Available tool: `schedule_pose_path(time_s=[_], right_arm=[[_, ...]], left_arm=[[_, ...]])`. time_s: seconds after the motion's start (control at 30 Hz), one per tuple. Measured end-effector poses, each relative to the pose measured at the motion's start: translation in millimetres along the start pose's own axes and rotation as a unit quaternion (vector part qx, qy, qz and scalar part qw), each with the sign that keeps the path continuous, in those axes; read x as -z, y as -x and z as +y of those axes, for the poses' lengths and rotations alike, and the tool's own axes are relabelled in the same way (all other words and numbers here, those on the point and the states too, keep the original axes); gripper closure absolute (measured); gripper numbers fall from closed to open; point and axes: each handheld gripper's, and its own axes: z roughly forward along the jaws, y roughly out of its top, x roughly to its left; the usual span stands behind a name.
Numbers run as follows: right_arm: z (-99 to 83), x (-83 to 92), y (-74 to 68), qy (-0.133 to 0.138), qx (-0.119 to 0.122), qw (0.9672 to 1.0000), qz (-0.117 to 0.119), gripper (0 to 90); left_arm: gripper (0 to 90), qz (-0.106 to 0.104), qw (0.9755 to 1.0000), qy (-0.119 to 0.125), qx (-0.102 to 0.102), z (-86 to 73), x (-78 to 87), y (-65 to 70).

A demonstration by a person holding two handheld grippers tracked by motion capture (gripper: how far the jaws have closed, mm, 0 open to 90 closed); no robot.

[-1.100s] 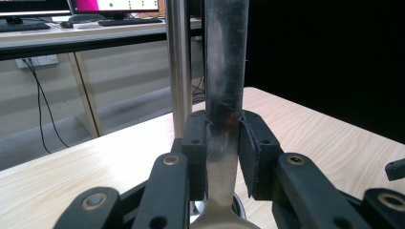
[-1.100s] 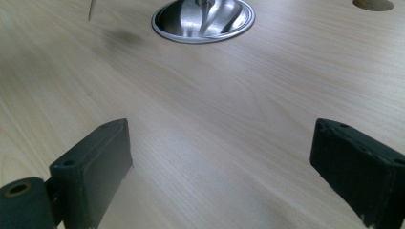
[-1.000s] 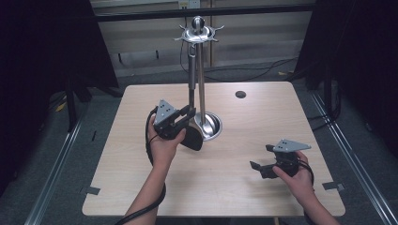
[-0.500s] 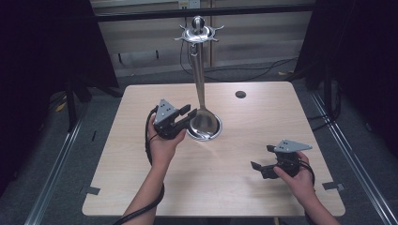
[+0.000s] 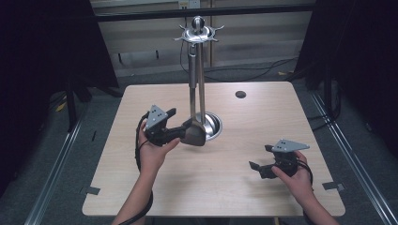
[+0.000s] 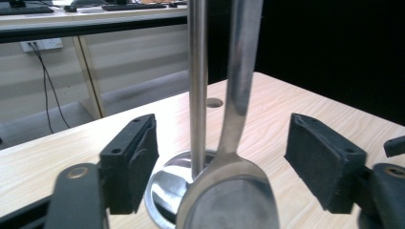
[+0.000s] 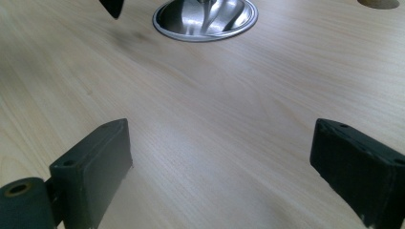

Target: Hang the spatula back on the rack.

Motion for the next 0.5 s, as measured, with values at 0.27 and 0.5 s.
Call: schedule_pose_path(time_s=[0.27,0.5], right_arm=[[0.9,-0.1,-0.1,-0.001,0.001,1.0,0.0,6.6],[-0.5,0.5,1.0,-0.003,0.002,1.0,-0.001,6.6]], left_arm=[[14.8,0.008,1.0,-0.003,0.003,-8.1,8.3,-2.7],[12.2,0.007,0.9999,-0.011,0.005,-14.2,11.3,-4.5]])
